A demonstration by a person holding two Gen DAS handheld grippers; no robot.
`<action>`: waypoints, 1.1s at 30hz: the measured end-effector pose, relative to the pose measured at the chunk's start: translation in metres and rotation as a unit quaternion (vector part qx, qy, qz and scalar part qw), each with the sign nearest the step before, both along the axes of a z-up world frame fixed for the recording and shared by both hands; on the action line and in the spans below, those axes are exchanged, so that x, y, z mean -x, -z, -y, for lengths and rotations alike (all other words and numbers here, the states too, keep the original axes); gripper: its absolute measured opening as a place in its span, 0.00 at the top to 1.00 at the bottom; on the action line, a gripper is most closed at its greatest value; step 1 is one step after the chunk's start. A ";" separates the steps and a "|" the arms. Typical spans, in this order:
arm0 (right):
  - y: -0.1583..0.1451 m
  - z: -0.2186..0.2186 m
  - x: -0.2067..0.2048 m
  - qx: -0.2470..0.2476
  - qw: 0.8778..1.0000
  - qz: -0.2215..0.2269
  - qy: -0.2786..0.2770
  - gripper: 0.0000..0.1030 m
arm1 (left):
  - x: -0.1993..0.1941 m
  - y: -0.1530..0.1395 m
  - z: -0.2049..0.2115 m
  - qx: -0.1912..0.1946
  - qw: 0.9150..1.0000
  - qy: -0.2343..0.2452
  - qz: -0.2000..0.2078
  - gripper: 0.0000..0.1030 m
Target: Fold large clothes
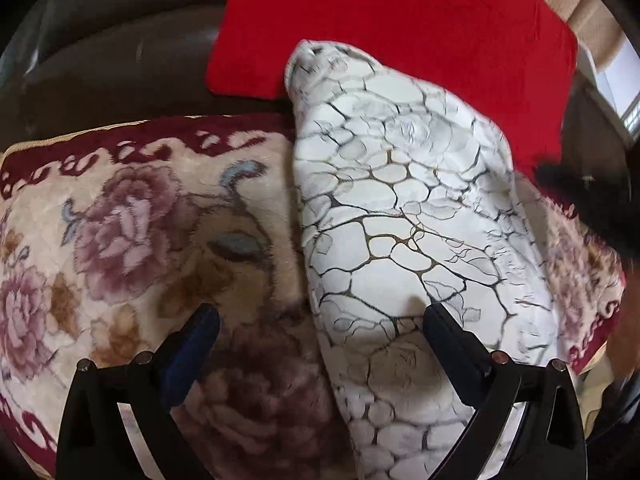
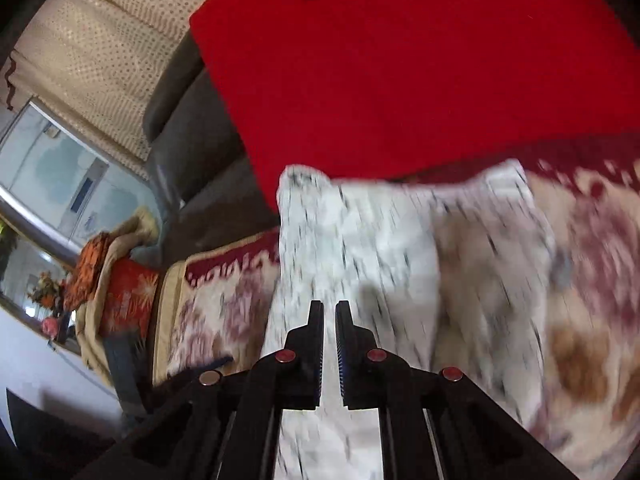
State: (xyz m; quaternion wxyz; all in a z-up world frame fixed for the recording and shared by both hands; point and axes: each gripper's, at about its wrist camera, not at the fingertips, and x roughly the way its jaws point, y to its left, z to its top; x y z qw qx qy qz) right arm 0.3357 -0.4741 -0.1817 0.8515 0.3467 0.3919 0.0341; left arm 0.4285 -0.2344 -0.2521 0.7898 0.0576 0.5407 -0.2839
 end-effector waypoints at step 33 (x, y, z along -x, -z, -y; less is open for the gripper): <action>0.029 -0.059 0.085 0.060 0.996 -0.065 0.009 0.91 | 0.065 -0.030 0.002 -0.078 0.989 -0.020 0.122 0.01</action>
